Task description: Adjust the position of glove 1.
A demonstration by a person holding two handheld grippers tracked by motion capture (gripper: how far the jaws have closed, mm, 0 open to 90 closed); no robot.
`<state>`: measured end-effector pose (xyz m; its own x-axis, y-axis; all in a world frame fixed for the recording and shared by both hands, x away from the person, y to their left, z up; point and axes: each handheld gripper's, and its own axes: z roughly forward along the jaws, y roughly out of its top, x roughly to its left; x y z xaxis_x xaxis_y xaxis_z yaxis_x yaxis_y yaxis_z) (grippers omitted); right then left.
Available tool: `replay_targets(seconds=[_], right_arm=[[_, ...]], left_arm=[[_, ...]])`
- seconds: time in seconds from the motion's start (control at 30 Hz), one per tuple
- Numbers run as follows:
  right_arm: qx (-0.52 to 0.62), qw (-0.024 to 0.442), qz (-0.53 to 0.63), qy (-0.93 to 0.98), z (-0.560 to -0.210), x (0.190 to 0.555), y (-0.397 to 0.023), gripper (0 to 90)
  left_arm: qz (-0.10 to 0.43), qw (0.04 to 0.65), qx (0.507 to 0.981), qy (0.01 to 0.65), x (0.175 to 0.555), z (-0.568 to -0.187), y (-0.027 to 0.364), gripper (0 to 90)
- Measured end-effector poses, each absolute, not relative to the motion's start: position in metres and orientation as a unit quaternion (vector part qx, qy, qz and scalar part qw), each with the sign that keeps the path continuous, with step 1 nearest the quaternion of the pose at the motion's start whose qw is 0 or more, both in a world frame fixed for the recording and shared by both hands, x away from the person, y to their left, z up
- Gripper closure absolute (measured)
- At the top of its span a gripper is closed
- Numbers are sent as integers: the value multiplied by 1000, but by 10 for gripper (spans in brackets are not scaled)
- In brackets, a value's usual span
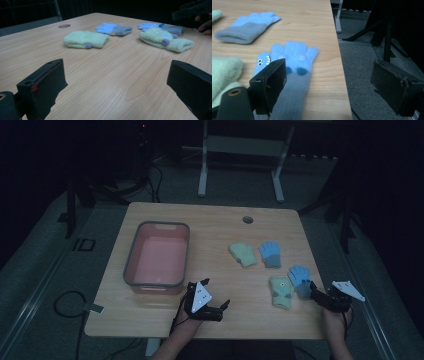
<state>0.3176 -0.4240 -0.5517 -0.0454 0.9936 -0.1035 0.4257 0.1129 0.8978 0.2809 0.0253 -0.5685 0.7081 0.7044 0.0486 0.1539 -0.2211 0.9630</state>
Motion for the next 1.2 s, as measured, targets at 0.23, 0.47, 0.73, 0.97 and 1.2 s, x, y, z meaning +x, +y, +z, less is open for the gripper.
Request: replay_targets(seconds=[0.23,0.47,0.73,0.97,1.2], right_arm=[[570,401,352,624,-552,318,-425,136],[577,389,348,628,-552,319,-425,136],[575,377,351,636,-549,323,-427,136],[589,335,353,645,-535,326,-425,136],[575,337,341,663,-514,331,-418,162]], left_arm=[[257,550,743,281,279,-569,23,23],[261,551,742,280,278,-569,23,23],[266,549,743,276,277,-569,22,23],[264,552,741,278,278,-569,23,23],[267,551,741,275,277,-569,22,23]])
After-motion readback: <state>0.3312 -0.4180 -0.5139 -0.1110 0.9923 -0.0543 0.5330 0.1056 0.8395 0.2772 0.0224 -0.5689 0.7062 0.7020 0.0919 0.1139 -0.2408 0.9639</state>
